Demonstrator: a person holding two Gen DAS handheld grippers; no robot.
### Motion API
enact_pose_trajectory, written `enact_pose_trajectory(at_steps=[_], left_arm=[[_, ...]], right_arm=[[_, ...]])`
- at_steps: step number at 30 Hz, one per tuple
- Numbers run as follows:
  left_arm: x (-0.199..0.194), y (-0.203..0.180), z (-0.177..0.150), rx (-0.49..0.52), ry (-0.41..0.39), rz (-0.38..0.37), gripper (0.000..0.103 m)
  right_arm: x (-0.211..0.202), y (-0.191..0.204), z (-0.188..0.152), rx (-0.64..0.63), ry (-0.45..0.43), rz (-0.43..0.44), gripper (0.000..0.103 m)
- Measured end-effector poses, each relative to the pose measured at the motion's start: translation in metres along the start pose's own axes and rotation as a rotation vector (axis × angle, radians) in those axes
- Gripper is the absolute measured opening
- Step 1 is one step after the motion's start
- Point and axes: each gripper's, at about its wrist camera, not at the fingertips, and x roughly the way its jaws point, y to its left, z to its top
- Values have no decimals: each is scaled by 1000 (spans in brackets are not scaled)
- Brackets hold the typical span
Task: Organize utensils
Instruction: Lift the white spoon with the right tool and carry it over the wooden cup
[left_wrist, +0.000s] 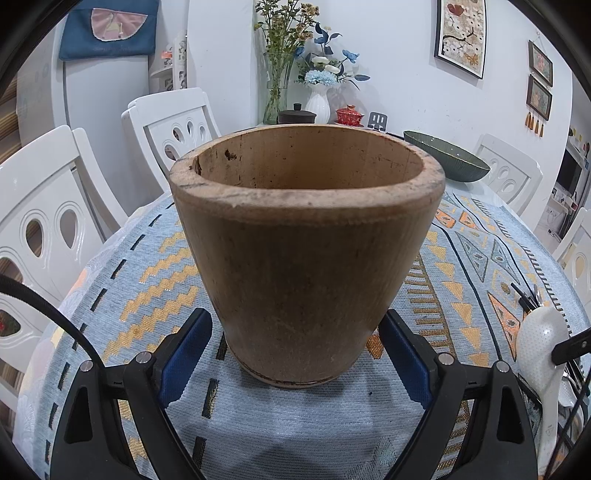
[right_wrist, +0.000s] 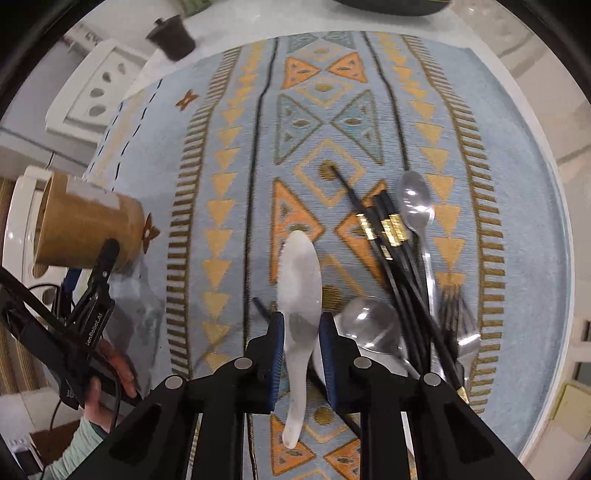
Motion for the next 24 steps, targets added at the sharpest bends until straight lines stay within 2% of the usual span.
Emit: enact_pose_trajectory(at_steps=[7, 12, 13, 14, 15, 17, 24], left_arm=[[0, 0, 0, 0, 0, 0, 92], [0, 0, 0, -1, 0, -1, 92], [0, 0, 0, -1, 0, -1, 92], [0, 0, 0, 0, 0, 0, 92], [0, 0, 0, 0, 0, 0, 92], [0, 1, 0, 0, 0, 0, 92], [0, 0, 0, -1, 1, -1, 92]], right_arm=[[15, 7, 15, -22, 35, 6, 18], [31, 6, 28, 15, 62, 2, 18], [28, 7, 28, 13, 51, 11, 16], [23, 10, 28, 0, 31, 15, 7], [18, 13, 28, -14, 11, 9, 5], [6, 19, 26, -35, -33, -1, 5], [-58, 31, 25, -56, -236, 109, 5]])
